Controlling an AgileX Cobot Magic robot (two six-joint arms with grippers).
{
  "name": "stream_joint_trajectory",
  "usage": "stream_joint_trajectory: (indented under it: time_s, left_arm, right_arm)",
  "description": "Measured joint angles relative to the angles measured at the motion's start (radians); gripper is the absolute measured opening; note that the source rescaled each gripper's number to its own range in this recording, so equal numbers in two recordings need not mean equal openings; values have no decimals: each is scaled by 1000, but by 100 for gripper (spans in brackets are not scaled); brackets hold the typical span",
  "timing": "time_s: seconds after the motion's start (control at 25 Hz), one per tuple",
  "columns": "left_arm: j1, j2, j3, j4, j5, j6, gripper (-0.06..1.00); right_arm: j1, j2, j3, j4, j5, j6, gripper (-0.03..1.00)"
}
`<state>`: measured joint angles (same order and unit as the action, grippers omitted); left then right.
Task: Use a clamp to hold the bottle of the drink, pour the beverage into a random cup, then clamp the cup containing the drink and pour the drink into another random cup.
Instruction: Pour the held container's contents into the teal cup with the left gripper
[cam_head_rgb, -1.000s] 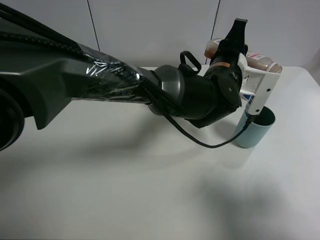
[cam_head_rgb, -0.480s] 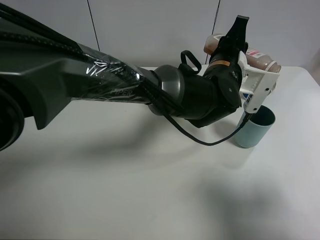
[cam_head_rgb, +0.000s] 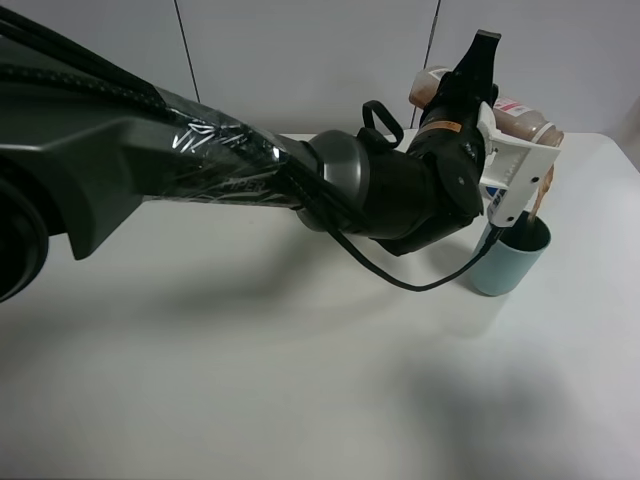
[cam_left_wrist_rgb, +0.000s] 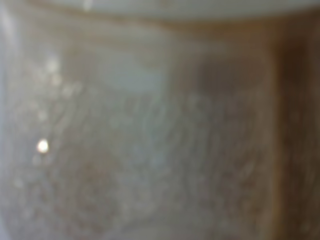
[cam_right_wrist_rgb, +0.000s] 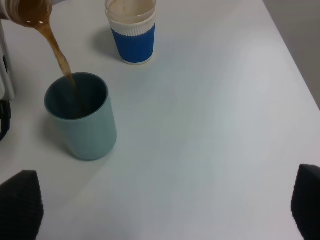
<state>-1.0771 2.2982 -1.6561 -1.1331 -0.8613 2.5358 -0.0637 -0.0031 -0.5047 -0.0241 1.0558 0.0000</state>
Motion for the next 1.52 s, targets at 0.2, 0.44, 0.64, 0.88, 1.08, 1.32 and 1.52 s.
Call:
stream_joint_trajectory:
  time_s: [0.2,0.44,0.64,0.88,1.08,1.32,1.52]
  left_arm:
    - [0,0,0,23,-6,5,5]
    - [0,0,0,53,-29,12,5]
    - [0,0,0,77,-41,15,5]
    - [0,0,0,80,-47,15,5]
    - [0,0,0,87,-51,15,5]
    - [1,0,0,85,-48,15,5]
    - [12,0,0,83,-43,12,5]
  right_arm:
    - [0,0,0,0,0,0,92]
    - [0,0,0,0,0,0,89]
    - [0,0,0,0,0,0,89]
    - [0,0,0,0,0,0,86]
    - [0,0,0,0,0,0,85]
    - [0,0,0,0,0,0,85]
    - [0,0,0,0,0,0,85]
